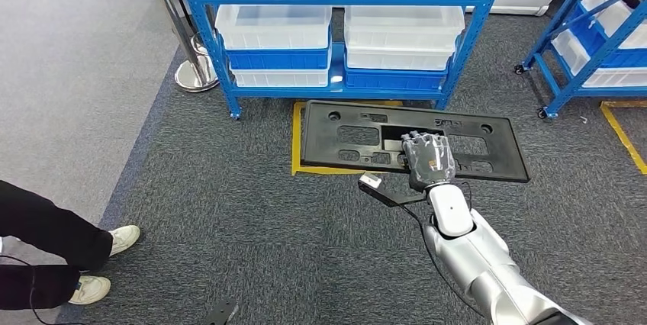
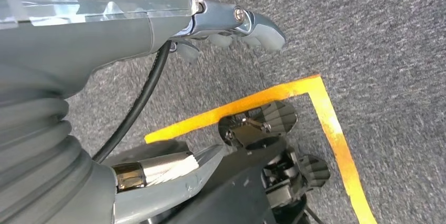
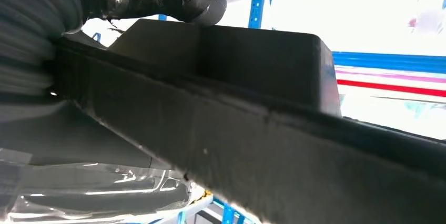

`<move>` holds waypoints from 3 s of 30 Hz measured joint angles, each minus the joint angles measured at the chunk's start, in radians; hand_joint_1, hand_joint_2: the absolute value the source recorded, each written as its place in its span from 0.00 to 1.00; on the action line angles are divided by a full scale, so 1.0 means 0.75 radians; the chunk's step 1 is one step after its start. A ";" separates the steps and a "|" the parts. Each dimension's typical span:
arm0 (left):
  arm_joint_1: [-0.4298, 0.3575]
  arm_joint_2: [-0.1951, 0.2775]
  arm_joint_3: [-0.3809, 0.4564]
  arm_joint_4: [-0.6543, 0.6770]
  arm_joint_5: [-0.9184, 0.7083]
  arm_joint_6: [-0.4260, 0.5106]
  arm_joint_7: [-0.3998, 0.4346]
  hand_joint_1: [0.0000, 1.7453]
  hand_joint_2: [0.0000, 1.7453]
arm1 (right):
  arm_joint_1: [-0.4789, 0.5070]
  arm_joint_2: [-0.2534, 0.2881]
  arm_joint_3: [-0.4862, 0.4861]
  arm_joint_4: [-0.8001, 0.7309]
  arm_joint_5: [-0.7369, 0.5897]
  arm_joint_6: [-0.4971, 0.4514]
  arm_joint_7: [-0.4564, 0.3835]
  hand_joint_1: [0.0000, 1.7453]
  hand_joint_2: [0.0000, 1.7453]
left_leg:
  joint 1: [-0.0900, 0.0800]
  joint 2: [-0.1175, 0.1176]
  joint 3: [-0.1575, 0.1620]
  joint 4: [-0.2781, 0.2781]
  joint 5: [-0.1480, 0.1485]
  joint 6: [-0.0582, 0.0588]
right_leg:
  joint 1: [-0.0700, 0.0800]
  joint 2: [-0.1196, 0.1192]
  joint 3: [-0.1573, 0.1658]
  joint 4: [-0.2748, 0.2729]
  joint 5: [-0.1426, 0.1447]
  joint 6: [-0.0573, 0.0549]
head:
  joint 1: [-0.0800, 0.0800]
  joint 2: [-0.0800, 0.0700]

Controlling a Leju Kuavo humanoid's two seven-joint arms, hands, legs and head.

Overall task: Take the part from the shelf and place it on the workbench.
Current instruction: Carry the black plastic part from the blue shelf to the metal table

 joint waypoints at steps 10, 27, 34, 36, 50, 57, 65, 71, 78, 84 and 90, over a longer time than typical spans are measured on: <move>-0.004 0.000 0.000 0.000 -0.026 0.004 0.000 0.00 1.00 | 0.005 -0.010 -0.058 0.013 0.007 0.000 0.001 0.97 1.00 | 0.015 0.069 0.003 -0.013 0.014 -0.001 | -0.007 -0.043 -0.045 0.153 -0.067 0.038 | 0.003 0.000; -0.008 0.008 0.001 0.000 -0.029 0.010 0.002 0.00 1.00 | -0.002 -0.014 -0.076 0.019 0.004 0.000 0.001 0.97 1.00 | 0.014 -0.100 -0.026 0.088 -0.022 -0.011 | 0.008 0.141 -0.004 0.021 -0.011 -0.040 | -0.002 0.000; -0.013 0.006 0.001 -0.001 -0.030 0.012 0.000 0.00 1.00 | -0.007 -0.025 -0.088 0.022 0.000 -0.001 -0.001 0.97 1.00 | 0.021 -0.045 0.015 -0.027 0.014 0.007 | 0.005 0.062 -0.071 0.106 -0.058 0.011 | -0.001 0.000; -0.011 0.006 0.001 -0.001 -0.031 0.014 0.000 0.00 1.00 | -0.010 -0.023 -0.088 0.023 0.000 -0.001 -0.002 0.97 1.00 | 0.017 -0.007 0.013 -0.028 0.016 0.011 | 0.003 0.012 -0.138 0.260 -0.138 0.019 | 0.001 0.000; -0.014 0.005 0.002 -0.001 -0.051 0.021 -0.008 0.00 1.00 | 0.004 -0.037 -0.098 0.021 0.018 -0.001 0.003 0.97 1.00 | 0.017 0.027 -0.067 0.196 -0.143 -0.055 | 0.005 0.020 0.020 -0.013 -0.013 -0.039 | -0.002 0.000; -0.015 0.005 0.002 -0.001 -0.053 0.018 -0.009 0.00 1.00 | -0.005 -0.037 -0.098 0.026 0.042 -0.001 0.001 0.97 1.00 | 0.020 -0.083 -0.040 0.116 -0.032 -0.032 | 0.006 0.147 0.011 0.002 -0.008 -0.037 | -0.001 0.000; -0.026 -0.006 0.005 -0.003 -0.053 0.010 -0.015 0.00 1.00 | -0.034 -0.053 -0.099 0.038 0.044 -0.002 -0.001 0.97 1.00 | 0.023 -0.032 0.012 -0.031 0.020 0.009 | 0.006 0.067 -0.080 0.114 -0.062 0.022 | 0.002 0.000; -0.024 -0.014 0.008 -0.004 -0.059 0.007 -0.012 0.00 1.00 | -0.052 -0.050 -0.099 0.063 0.045 -0.001 0.000 0.97 1.00 | 0.016 0.081 0.004 -0.023 0.017 0.006 | 0.006 -0.027 -0.075 0.185 -0.068 0.028 | 0.004 0.000; -0.031 -0.019 0.009 -0.004 -0.066 0.008 -0.009 0.00 1.00 | -0.075 -0.046 -0.099 0.076 0.045 -0.002 0.005 0.97 1.00 | 0.003 0.137 0.003 0.009 -0.018 -0.035 | 0.021 -0.050 0.034 -0.036 -0.003 -0.022 | 0.002 0.000; -0.025 -0.019 0.014 -0.005 -0.067 0.011 -0.005 0.00 1.00 | -0.100 -0.035 -0.099 0.091 0.047 -0.001 0.010 0.97 1.00 | 0.012 -0.001 -0.151 0.361 -0.172 -0.047 | 0.018 0.060 0.023 -0.035 0.011 -0.046 | -0.001 0.000; -0.037 -0.018 0.017 -0.005 -0.068 0.010 -0.004 0.00 1.00 | -0.121 -0.034 -0.099 0.101 0.046 -0.001 0.009 0.97 1.00 | 0.018 -0.122 -0.007 0.023 -0.013 -0.026 | 0.009 0.174 -0.004 -0.014 0.019 -0.022 | 0.000 0.000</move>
